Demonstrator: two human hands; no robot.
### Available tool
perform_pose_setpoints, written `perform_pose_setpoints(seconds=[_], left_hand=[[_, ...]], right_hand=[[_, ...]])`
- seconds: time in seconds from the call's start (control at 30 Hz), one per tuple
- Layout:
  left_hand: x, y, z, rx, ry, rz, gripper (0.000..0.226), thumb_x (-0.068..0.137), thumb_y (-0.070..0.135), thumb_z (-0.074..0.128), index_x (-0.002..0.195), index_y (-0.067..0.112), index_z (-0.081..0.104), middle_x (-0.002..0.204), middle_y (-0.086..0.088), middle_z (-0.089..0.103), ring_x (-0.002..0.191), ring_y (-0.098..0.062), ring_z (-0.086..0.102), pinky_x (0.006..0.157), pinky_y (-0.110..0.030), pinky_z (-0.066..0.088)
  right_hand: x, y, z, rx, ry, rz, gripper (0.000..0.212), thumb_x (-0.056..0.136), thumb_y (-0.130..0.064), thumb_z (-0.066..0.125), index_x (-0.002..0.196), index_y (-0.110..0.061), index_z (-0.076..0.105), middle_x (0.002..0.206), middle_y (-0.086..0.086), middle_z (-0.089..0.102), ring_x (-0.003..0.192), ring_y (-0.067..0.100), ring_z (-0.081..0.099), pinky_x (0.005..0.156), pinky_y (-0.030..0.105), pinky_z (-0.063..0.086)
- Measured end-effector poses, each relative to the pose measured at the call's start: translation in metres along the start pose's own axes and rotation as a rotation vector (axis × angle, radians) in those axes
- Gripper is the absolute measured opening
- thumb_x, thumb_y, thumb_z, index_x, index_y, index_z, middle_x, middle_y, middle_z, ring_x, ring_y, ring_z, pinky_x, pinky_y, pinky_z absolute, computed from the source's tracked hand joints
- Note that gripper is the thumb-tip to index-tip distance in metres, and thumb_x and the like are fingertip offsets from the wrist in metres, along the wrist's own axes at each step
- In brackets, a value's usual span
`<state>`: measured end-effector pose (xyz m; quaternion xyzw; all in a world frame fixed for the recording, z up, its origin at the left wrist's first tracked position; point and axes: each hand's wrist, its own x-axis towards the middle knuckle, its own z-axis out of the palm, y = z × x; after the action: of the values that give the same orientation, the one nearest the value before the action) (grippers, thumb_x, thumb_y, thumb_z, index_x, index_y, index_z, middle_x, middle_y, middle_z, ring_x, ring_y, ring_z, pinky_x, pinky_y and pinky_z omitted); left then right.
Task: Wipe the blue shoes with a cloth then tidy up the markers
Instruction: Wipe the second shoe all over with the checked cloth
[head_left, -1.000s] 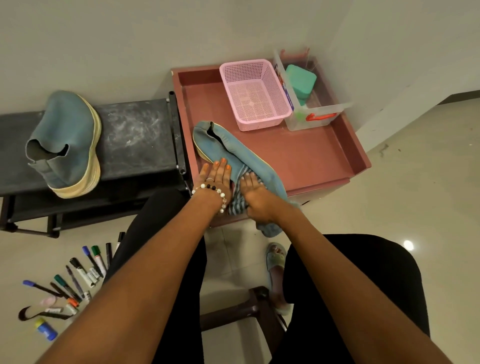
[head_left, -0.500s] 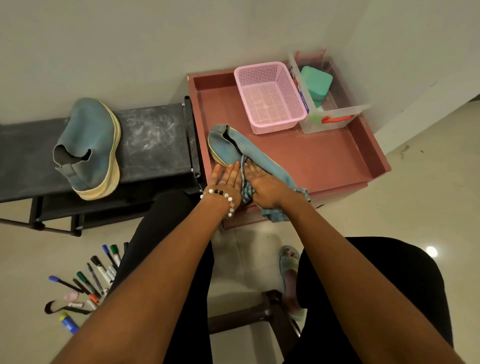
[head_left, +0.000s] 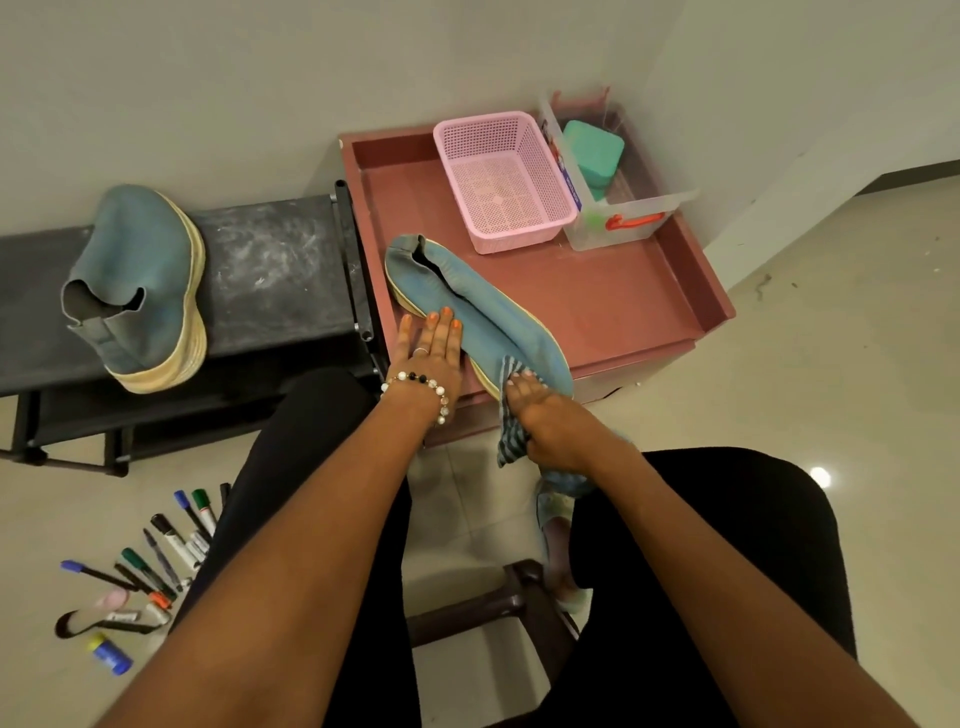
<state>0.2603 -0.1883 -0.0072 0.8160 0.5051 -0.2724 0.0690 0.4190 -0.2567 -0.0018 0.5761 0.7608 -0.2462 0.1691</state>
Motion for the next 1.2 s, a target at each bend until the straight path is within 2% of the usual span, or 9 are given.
perform_pose_setpoints(seconds=[0.1, 0.23, 0.47, 0.6, 0.7, 0.83, 0.97, 1.1, 1.2], left_hand=[[0.0, -0.003, -0.001, 0.003, 0.004, 0.026, 0.08, 0.095, 0.017, 0.039, 0.145, -0.001, -0.02, 0.154, -0.016, -0.026, 0.145, -0.029, -0.017, 0.111, -0.053, -0.016], [0.002, -0.006, -0.004, 0.015, -0.01, 0.053, 0.074, 0.098, 0.018, 0.034, 0.146, -0.001, -0.019, 0.154, -0.016, -0.027, 0.144, -0.029, -0.019, 0.11, -0.052, -0.017], [-0.001, -0.005, -0.01, -0.004, -0.012, 0.036, 0.069, 0.099, 0.015, 0.03, 0.147, 0.001, -0.018, 0.155, -0.013, -0.024, 0.145, -0.026, -0.016, 0.114, -0.052, -0.014], [-0.001, -0.001, -0.009, 0.012, -0.004, 0.028, 0.071, 0.098, 0.014, 0.032, 0.147, -0.001, -0.018, 0.155, -0.016, -0.024, 0.145, -0.029, -0.015, 0.115, -0.051, -0.012], [0.001, -0.002, -0.009, 0.008, 0.002, 0.026, 0.076, 0.097, 0.015, 0.038, 0.147, -0.002, -0.017, 0.155, -0.017, -0.022, 0.145, -0.03, -0.014, 0.114, -0.051, -0.011], [0.001, -0.001, -0.011, -0.028, -0.033, 0.026, 0.072, 0.1, 0.019, 0.034, 0.147, -0.001, -0.016, 0.156, -0.016, -0.022, 0.145, -0.029, -0.015, 0.114, -0.049, -0.012], [0.0, -0.001, -0.013, -0.029, -0.05, 0.025, 0.07, 0.1, 0.021, 0.031, 0.147, 0.001, -0.017, 0.156, -0.014, -0.023, 0.145, -0.027, -0.017, 0.114, -0.05, -0.013], [0.0, -0.003, -0.011, 0.002, -0.036, 0.022, 0.077, 0.096, 0.014, 0.039, 0.147, 0.0, -0.017, 0.155, -0.015, -0.024, 0.145, -0.028, -0.016, 0.114, -0.053, -0.012], [0.002, -0.002, -0.009, -0.004, -0.032, 0.034, 0.076, 0.096, 0.012, 0.037, 0.147, 0.0, -0.017, 0.155, -0.016, -0.024, 0.146, -0.028, -0.015, 0.115, -0.054, -0.01]], right_hand=[[0.025, -0.004, -0.007, 0.08, -0.034, -0.002, 0.077, 0.088, -0.004, 0.043, 0.148, 0.005, -0.004, 0.156, 0.024, -0.009, 0.145, 0.033, -0.011, 0.118, 0.036, -0.003], [0.046, -0.01, -0.018, 0.199, -0.008, -0.028, 0.078, 0.087, 0.002, 0.04, 0.147, 0.003, -0.01, 0.154, 0.023, -0.018, 0.143, 0.032, -0.018, 0.115, 0.035, -0.011], [0.007, 0.012, -0.015, 0.252, -0.087, -0.097, 0.07, 0.088, 0.009, 0.036, 0.15, -0.003, 0.007, 0.157, 0.016, -0.007, 0.146, 0.023, -0.006, 0.112, 0.019, -0.006], [-0.007, 0.017, -0.01, 0.18, -0.073, -0.08, 0.067, 0.086, 0.007, 0.038, 0.149, -0.003, 0.019, 0.157, 0.017, 0.008, 0.146, 0.023, 0.007, 0.117, 0.026, 0.006], [0.01, 0.003, -0.006, 0.113, -0.053, -0.042, 0.074, 0.086, 0.002, 0.041, 0.149, 0.002, 0.004, 0.157, 0.021, -0.003, 0.146, 0.029, -0.005, 0.119, 0.036, 0.002], [0.033, -0.011, -0.005, 0.145, 0.021, -0.016, 0.078, 0.088, -0.005, 0.041, 0.147, 0.003, -0.01, 0.155, 0.022, -0.017, 0.143, 0.031, -0.018, 0.116, 0.038, -0.01], [0.031, -0.011, -0.002, 0.156, 0.043, -0.021, 0.079, 0.088, -0.004, 0.041, 0.147, 0.002, -0.011, 0.155, 0.021, -0.017, 0.143, 0.03, -0.02, 0.115, 0.035, -0.012], [0.018, 0.002, -0.003, 0.136, -0.113, -0.062, 0.078, 0.087, 0.001, 0.039, 0.147, 0.001, -0.01, 0.155, 0.021, -0.018, 0.144, 0.03, -0.018, 0.118, 0.036, -0.008], [0.005, 0.013, -0.008, 0.124, -0.187, -0.04, 0.069, 0.09, 0.004, 0.034, 0.149, 0.0, 0.0, 0.157, 0.019, -0.008, 0.146, 0.028, -0.009, 0.119, 0.035, 0.001]])
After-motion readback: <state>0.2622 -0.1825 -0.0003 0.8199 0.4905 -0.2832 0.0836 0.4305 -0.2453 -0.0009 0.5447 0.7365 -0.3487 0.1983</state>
